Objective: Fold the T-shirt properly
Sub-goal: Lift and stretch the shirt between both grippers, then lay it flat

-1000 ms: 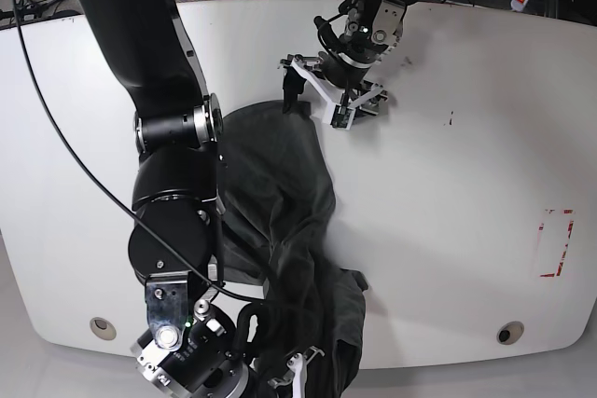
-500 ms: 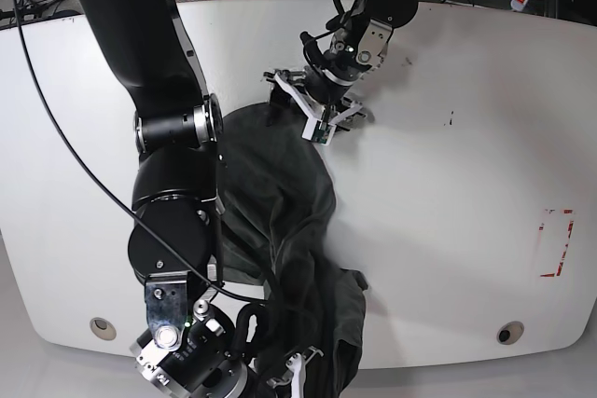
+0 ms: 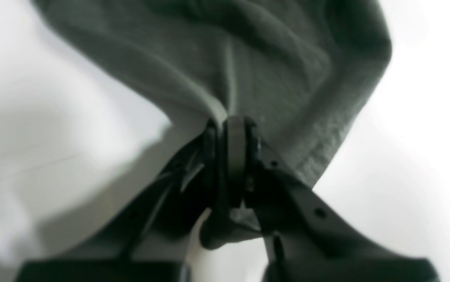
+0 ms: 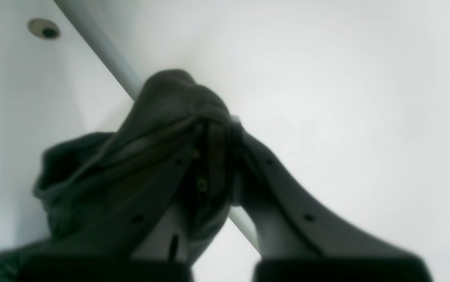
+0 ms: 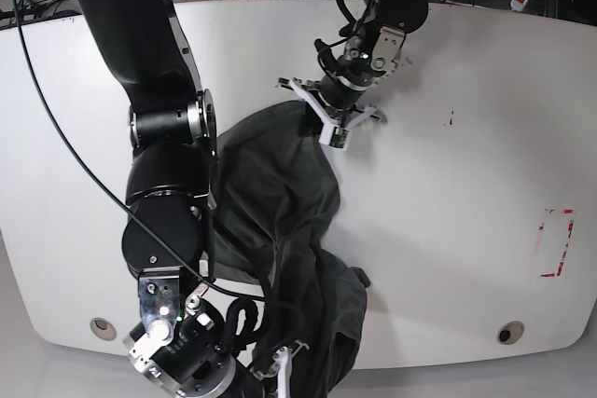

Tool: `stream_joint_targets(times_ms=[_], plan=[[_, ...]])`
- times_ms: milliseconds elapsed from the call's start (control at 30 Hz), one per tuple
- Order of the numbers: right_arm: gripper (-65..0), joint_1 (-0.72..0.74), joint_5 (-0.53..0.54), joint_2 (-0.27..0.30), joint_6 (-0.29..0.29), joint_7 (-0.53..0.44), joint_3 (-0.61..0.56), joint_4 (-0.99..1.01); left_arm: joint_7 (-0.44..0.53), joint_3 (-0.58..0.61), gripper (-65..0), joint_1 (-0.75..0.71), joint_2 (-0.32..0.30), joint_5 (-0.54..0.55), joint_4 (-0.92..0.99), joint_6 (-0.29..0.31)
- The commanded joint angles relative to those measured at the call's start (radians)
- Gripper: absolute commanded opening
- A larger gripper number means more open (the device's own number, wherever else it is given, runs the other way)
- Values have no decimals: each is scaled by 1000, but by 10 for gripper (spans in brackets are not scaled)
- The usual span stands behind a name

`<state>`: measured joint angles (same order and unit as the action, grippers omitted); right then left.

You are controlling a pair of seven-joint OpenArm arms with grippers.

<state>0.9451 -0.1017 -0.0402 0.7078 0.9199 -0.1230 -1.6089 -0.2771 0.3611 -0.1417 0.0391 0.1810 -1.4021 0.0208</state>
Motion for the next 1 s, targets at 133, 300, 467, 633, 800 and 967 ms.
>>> stream_joint_targets(times_ms=[133,300,467,633,800,967], plan=[[-650,53,-2,53,-10,-29,6,-17,-18,-126,-650,-9,-83,-10,-161,-22],[-650,53,-2,82,-10,-29,56,-12,-27,-187,-650,-20,-189,-10,-276,-22],[-650,53,0,144,-10,-35,78,61,-67,-265,-650,-19,-295,-10,-377,-20],[-650,71,0,162,-10,-43,105,140,-69,-351,-650,-12,-368,-10,-443,-20],[-650,94,0,201,-10,-111,105,236,-70,-422,-650,14,-425,-10,-489,-20],[-650,137,4,237,-10,-163,107,335,-124,-534,-650,63,-428,-8,-533,-18]])
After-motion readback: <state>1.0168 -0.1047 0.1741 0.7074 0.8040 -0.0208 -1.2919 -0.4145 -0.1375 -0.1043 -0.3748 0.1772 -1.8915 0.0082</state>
